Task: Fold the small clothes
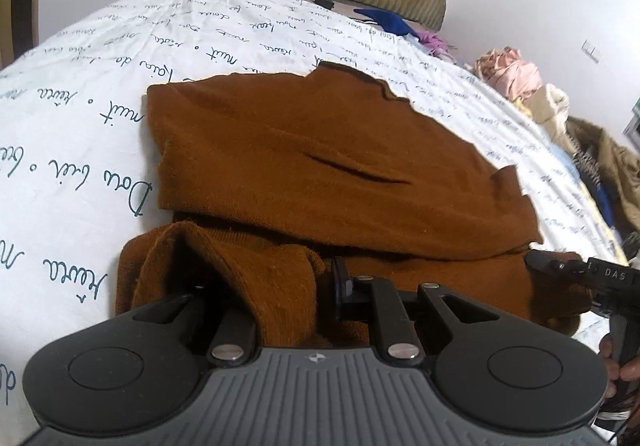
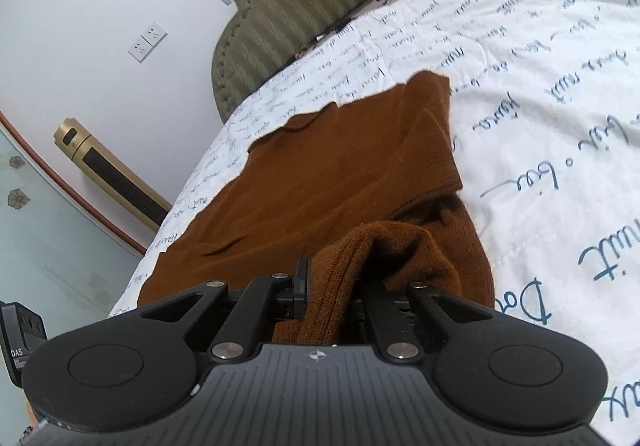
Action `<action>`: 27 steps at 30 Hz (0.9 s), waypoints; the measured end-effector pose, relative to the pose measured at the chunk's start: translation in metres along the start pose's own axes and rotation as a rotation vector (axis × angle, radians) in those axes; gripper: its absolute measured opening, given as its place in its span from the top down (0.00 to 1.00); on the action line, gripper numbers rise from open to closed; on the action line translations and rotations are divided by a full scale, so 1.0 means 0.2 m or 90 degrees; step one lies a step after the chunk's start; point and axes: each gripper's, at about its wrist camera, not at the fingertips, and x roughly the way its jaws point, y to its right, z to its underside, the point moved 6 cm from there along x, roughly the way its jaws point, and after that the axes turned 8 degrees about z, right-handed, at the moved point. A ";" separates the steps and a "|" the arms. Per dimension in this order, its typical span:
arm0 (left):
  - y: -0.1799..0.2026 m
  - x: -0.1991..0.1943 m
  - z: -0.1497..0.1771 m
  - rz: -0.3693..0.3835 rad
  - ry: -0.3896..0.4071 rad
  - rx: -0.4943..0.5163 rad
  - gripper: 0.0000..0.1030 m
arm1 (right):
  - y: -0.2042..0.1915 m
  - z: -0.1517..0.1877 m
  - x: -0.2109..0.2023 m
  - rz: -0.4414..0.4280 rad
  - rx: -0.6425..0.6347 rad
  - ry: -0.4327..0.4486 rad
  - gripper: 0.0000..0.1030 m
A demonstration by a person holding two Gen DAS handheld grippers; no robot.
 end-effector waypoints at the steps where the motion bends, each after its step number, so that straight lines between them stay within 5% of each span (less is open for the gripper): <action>1: 0.00 0.00 0.00 -0.005 -0.001 0.001 0.86 | 0.01 0.00 0.00 0.000 0.003 -0.003 0.92; 12: 0.07 0.03 -0.02 -0.086 -0.005 0.078 0.86 | 0.00 -0.03 0.01 -0.008 0.001 -0.012 0.92; 27: 0.08 0.03 -0.12 -0.086 0.017 0.085 0.86 | 0.01 -0.09 0.01 -0.019 0.005 0.015 0.92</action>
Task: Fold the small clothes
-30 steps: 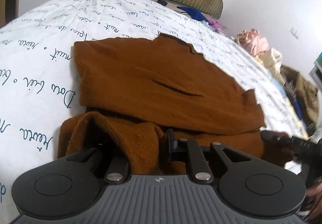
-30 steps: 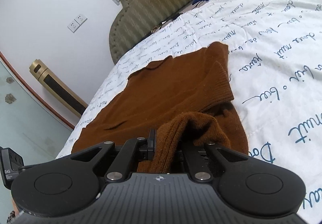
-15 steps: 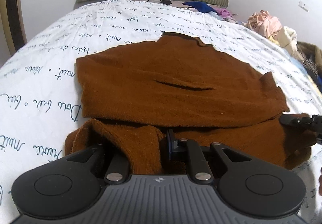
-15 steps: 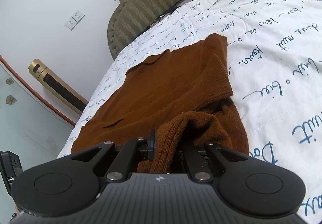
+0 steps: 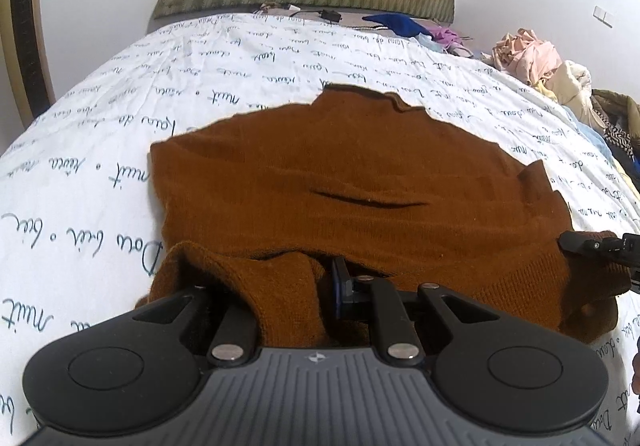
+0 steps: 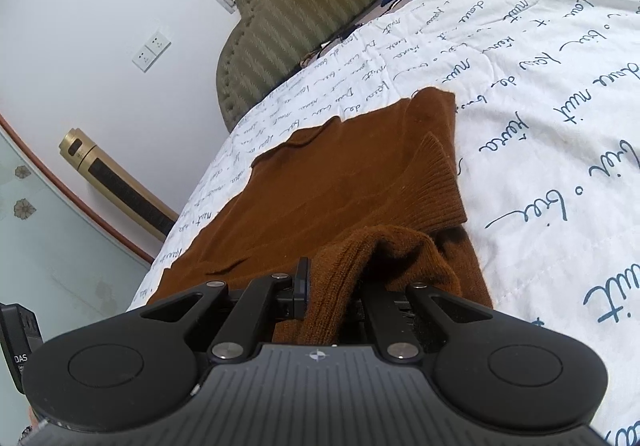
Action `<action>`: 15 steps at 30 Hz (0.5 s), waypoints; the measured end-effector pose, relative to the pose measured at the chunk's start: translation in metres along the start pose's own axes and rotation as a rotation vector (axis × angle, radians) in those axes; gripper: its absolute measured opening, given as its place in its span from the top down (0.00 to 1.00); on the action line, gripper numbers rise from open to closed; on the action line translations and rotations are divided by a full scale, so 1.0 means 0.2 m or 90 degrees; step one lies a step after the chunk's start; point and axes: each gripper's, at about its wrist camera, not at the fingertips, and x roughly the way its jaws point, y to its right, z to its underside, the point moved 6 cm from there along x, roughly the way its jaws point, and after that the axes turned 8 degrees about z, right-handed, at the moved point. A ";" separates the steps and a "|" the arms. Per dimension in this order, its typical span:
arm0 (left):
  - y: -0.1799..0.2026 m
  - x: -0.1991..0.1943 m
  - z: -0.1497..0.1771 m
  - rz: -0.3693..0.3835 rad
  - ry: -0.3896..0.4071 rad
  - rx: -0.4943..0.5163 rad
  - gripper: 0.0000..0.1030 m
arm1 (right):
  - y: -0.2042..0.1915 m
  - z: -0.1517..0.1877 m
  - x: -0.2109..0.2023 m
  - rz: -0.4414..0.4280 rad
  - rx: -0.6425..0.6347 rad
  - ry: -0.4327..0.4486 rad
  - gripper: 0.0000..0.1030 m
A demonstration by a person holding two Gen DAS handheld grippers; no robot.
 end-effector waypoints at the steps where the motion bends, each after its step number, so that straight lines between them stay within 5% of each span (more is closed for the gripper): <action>1: 0.00 0.00 -0.01 0.001 0.002 0.001 0.86 | 0.00 0.00 0.00 0.000 0.000 0.002 0.92; 15: 0.00 0.12 -0.15 -0.044 -0.007 0.026 0.86 | -0.04 -0.14 0.10 0.006 0.003 0.025 0.92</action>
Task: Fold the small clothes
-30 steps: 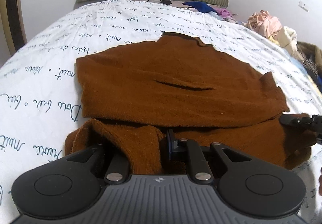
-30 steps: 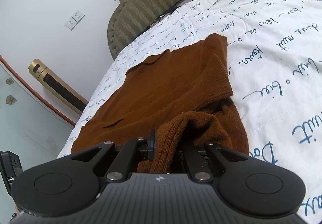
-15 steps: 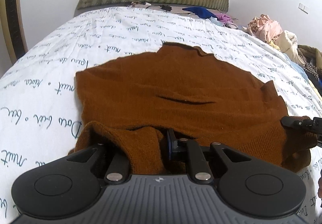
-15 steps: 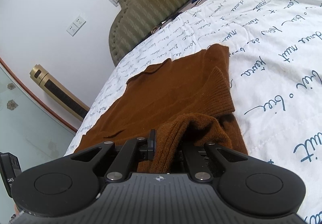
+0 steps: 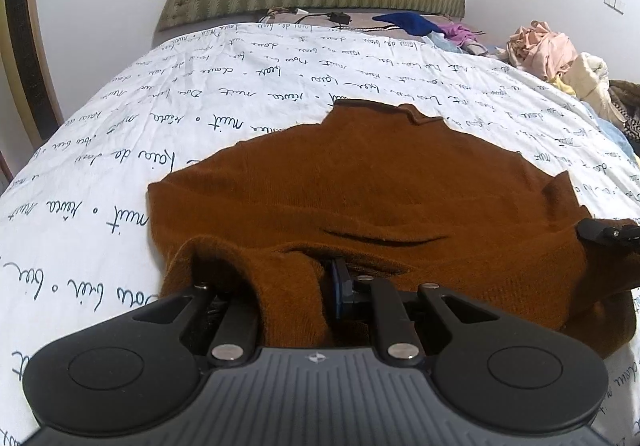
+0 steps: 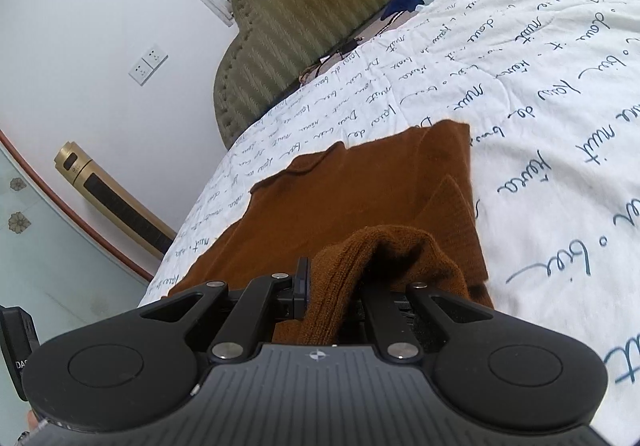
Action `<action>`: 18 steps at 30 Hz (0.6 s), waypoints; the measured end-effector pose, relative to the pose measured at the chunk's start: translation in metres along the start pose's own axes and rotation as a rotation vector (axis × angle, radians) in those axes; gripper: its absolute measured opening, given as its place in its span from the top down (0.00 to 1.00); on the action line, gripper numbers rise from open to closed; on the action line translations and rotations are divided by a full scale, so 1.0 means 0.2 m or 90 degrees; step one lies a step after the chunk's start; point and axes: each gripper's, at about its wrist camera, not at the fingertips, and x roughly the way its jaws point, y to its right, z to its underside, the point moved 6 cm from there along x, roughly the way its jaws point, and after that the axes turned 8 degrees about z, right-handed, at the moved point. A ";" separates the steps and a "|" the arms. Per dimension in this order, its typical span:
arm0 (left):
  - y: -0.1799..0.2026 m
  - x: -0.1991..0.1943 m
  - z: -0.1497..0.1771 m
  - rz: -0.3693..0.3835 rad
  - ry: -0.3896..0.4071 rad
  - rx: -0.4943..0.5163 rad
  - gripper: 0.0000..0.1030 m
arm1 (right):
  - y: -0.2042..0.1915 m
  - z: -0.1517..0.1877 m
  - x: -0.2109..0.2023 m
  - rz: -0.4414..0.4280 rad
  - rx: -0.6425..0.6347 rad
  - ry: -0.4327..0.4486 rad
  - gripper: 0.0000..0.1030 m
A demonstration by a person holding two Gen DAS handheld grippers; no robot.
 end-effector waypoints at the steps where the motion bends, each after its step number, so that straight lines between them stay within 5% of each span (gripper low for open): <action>1: 0.00 0.01 -0.01 -0.002 -0.001 0.002 0.86 | 0.00 -0.01 0.01 0.001 0.001 0.001 0.92; 18: -0.08 0.26 -0.19 0.029 -0.051 -0.037 0.86 | 0.02 -0.18 0.22 0.032 0.005 0.007 0.92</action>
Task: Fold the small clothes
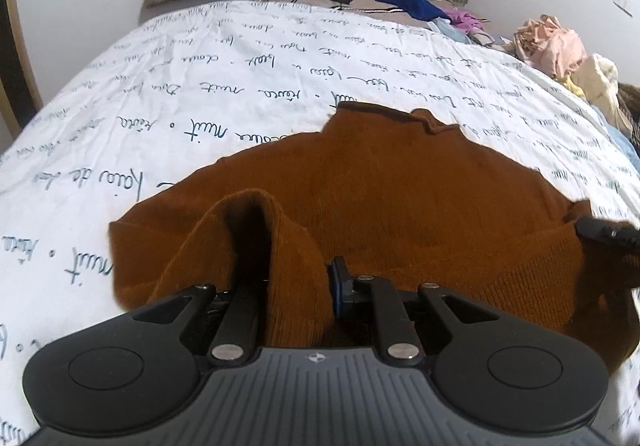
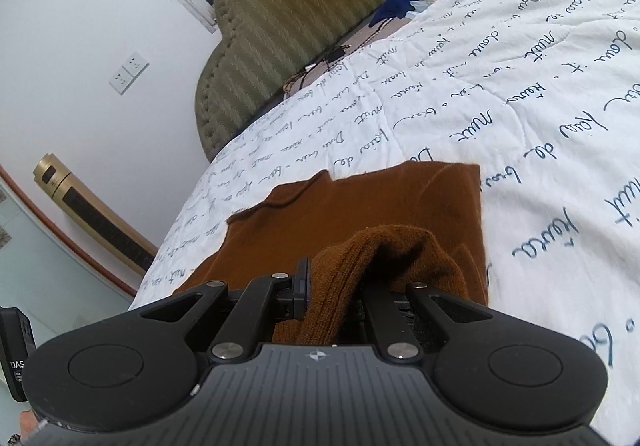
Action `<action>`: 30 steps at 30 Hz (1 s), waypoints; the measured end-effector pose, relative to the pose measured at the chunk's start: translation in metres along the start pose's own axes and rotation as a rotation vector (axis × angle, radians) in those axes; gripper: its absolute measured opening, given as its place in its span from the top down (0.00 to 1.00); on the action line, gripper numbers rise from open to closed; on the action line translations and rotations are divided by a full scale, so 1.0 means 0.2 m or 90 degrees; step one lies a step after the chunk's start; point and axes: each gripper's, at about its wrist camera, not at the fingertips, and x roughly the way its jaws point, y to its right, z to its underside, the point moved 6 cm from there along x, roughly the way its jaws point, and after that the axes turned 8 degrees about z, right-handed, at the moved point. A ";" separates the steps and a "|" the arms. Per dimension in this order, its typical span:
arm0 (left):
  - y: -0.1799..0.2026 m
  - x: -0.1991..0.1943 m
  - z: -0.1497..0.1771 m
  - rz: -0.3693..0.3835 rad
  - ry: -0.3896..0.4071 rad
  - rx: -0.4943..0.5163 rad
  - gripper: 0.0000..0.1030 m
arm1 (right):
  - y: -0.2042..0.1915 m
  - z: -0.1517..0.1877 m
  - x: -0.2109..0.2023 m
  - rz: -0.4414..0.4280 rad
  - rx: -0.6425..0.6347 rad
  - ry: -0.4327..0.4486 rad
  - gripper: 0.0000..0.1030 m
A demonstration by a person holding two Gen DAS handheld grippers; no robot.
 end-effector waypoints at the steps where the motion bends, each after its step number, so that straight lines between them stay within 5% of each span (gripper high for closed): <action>1: -0.01 0.02 -0.01 0.005 -0.005 -0.006 0.86 | 0.00 0.00 0.02 0.003 0.003 -0.002 0.92; 9: -0.04 0.05 -0.01 0.025 -0.015 -0.012 0.86 | 0.10 0.03 0.14 0.020 0.039 -0.052 0.92; 16: -0.15 0.03 -0.05 0.098 -0.057 -0.111 0.85 | 0.08 0.02 0.15 0.011 0.042 -0.062 0.91; 21: -0.16 0.01 -0.08 0.097 -0.083 -0.109 0.85 | 0.04 -0.02 0.13 -0.009 0.039 -0.053 0.88; 26: -0.22 -0.05 0.00 0.122 -0.130 -0.206 0.85 | 0.03 -0.04 0.13 -0.029 0.057 -0.055 0.88; 30: -0.23 -0.16 0.05 0.101 -0.088 -0.177 0.85 | 0.05 -0.01 0.12 -0.025 0.049 -0.086 0.85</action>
